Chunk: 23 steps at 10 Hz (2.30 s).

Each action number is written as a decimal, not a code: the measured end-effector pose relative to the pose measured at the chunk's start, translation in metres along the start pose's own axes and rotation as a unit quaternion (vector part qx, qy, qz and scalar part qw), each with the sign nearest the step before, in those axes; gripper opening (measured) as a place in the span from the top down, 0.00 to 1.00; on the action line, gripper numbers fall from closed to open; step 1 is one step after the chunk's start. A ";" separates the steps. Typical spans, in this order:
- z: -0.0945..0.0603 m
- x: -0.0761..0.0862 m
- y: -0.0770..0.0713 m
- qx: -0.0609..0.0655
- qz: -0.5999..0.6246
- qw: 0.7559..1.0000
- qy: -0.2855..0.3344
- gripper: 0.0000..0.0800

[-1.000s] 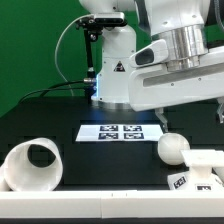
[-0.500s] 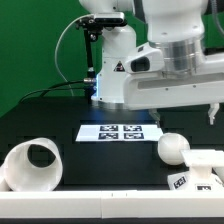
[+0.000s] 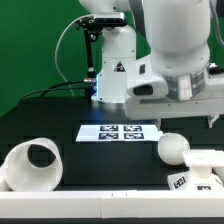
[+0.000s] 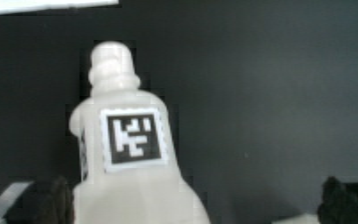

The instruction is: Assemble lamp

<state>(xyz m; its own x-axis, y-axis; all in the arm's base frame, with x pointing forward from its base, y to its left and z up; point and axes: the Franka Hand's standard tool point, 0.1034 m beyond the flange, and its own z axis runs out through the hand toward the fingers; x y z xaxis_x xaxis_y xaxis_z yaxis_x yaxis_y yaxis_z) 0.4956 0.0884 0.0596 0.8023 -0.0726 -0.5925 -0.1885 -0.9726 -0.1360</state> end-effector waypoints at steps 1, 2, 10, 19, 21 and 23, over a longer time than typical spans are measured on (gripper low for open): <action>0.005 0.003 0.010 -0.003 -0.010 0.999 -0.048 0.13; 0.012 0.004 0.015 -0.012 -0.002 0.995 -0.102 0.13; 0.021 0.022 0.012 -0.015 0.000 0.987 -0.160 0.13; 0.029 0.034 0.006 -0.009 -0.041 0.991 -0.130 0.13; 0.029 0.034 0.006 -0.009 -0.042 0.991 -0.130 0.16; 0.029 0.034 0.006 -0.009 -0.043 0.991 -0.130 0.28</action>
Offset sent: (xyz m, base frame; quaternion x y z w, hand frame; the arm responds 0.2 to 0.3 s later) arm 0.0198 -0.0189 -0.0073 -0.0362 -0.1399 0.0615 0.9876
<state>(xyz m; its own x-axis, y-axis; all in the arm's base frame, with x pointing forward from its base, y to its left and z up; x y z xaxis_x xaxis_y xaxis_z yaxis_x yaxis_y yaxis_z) 0.5052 0.0867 0.0153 0.6416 0.0668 -0.7641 -0.1141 -0.9768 -0.1812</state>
